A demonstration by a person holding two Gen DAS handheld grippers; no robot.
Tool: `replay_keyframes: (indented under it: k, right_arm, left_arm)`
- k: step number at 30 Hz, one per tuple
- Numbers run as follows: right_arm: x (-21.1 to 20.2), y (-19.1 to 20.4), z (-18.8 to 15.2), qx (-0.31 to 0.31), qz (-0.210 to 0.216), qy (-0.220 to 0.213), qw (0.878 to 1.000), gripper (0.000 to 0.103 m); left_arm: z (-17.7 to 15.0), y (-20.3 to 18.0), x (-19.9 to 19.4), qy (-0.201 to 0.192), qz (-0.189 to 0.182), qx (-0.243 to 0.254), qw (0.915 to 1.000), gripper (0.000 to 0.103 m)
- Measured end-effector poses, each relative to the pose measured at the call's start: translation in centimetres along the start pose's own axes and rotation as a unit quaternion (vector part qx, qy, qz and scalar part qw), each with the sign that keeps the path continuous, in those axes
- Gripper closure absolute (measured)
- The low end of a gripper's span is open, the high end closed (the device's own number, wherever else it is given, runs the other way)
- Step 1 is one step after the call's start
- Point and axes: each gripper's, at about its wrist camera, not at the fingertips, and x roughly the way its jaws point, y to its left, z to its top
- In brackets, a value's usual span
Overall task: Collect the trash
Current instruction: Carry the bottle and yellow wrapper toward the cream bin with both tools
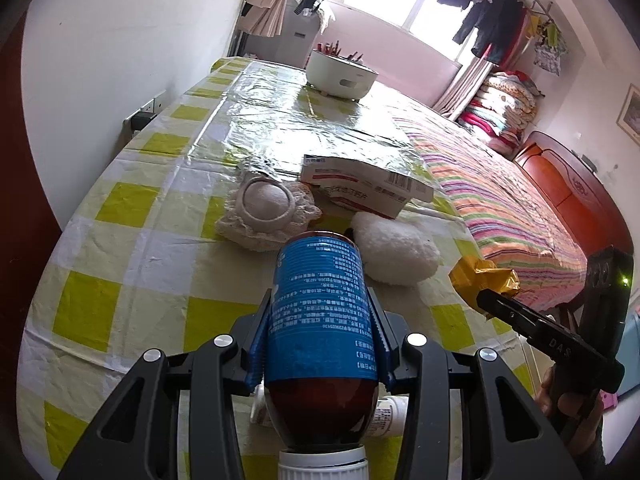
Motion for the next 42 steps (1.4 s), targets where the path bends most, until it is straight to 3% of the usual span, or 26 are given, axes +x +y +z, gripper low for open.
replay_keyframes:
  k: [23,42]
  right_arm:
    - [-3.4,-3.9,-0.6,0.018,-0.026,-0.026,0.999,0.066]
    - [-9.8,-10.5,-2.6,0.079,-0.068,-0.081,0.991,0.066]
  left_arm:
    - [-0.8,-6.3,2.1,0.022,-0.035,0.06,0.9973,0.062]
    - [-2.8,-14.9,3.8,0.042,-0.09,0.132,0.9863,0.062]
